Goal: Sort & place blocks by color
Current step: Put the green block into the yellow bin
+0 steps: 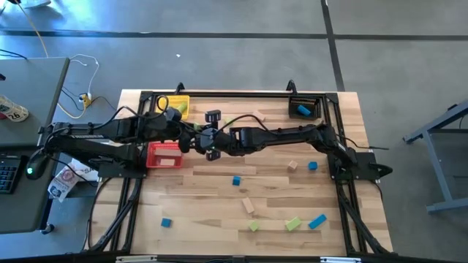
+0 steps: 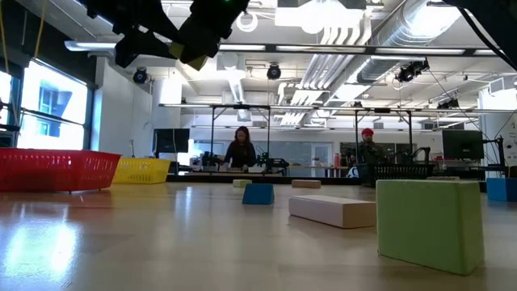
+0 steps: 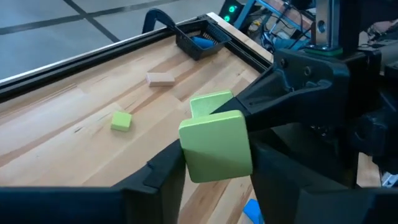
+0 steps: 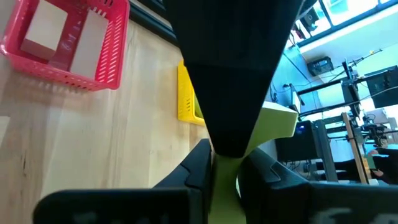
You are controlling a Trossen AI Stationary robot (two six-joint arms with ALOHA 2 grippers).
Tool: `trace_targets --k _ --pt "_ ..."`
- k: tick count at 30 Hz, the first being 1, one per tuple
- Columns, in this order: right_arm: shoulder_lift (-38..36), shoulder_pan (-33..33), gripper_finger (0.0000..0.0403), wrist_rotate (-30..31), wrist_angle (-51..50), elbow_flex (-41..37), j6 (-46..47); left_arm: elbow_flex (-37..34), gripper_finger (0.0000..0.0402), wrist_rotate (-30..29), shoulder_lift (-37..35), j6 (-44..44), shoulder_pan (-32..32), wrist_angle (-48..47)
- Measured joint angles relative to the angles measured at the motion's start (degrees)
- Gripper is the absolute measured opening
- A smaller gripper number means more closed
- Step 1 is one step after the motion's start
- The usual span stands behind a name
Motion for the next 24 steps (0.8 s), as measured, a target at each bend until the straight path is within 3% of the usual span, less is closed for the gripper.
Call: trace_targets --k 4,13,24 --pt "-0.02 -0.02 0.0034 0.07 -0.17 0.0 0.02 0.0 0.011 0.06 0.0 1.32 0.03 0.13" --pt "-0.02 -0.01 0.0046 0.17 -0.3 0.0 0.24 0.0 0.0111 -0.3 0.02 3.99 -0.02 -0.06" --pt "-0.02 0.03 0.0145 0.02 -1.39 0.0 1.68 -0.01 0.0107 -3.32 0.02 6.88 -0.02 -3.96"
